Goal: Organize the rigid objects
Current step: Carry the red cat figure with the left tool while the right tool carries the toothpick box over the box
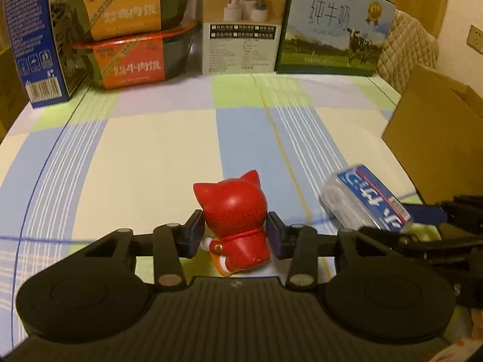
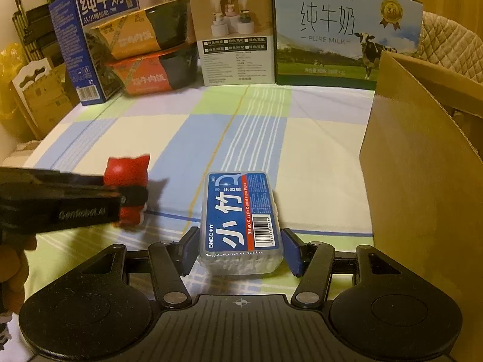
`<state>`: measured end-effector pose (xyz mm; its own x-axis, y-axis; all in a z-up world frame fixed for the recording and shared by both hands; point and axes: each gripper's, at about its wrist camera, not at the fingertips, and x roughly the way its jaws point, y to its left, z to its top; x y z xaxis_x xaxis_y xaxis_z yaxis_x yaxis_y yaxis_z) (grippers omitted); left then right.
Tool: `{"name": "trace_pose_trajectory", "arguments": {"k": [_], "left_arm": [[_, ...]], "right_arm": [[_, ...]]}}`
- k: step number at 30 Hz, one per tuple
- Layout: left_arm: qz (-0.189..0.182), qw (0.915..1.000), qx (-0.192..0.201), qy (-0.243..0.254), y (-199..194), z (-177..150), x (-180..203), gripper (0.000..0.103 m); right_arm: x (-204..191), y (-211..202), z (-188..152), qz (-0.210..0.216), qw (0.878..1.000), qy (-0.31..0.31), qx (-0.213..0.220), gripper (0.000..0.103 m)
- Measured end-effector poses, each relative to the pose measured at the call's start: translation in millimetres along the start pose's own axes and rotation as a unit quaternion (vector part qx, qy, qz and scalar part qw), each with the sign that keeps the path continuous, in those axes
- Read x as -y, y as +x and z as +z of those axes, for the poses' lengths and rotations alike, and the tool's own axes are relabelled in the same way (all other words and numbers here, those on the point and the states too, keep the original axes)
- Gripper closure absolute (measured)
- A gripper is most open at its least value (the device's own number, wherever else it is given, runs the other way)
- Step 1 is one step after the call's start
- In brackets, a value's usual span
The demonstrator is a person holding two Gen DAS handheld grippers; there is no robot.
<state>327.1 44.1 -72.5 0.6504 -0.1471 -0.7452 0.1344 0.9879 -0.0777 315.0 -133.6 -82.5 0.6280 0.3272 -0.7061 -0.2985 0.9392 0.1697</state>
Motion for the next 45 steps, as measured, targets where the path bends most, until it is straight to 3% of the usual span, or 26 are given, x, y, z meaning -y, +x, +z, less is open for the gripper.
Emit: {"name": "trace_pose_trajectory", "arguments": {"k": [4,14,25,45], "left_arm": [[-0.011,0.9998,-0.011,0.011,-21,-14,-1,0.064],[0.003,0.9999,-0.01,0.012,-94,-57,12,0.064],[0.002,0.9999,0.005,-0.009,-164,-100,28,0.064],[-0.028,0.9983,0.051,0.001,-259,-88,102,0.064]], "right_arm": [[-7,-15,-7,0.013,1.0,0.002,-0.002,0.049],[-29,-75,-37,0.031,0.999,0.016,0.01,0.049],[-31,-147,-82,0.011,0.999,0.023,0.039,0.049],[-22,-273,-78,-0.018,0.995,0.043,0.088,0.049]]}}
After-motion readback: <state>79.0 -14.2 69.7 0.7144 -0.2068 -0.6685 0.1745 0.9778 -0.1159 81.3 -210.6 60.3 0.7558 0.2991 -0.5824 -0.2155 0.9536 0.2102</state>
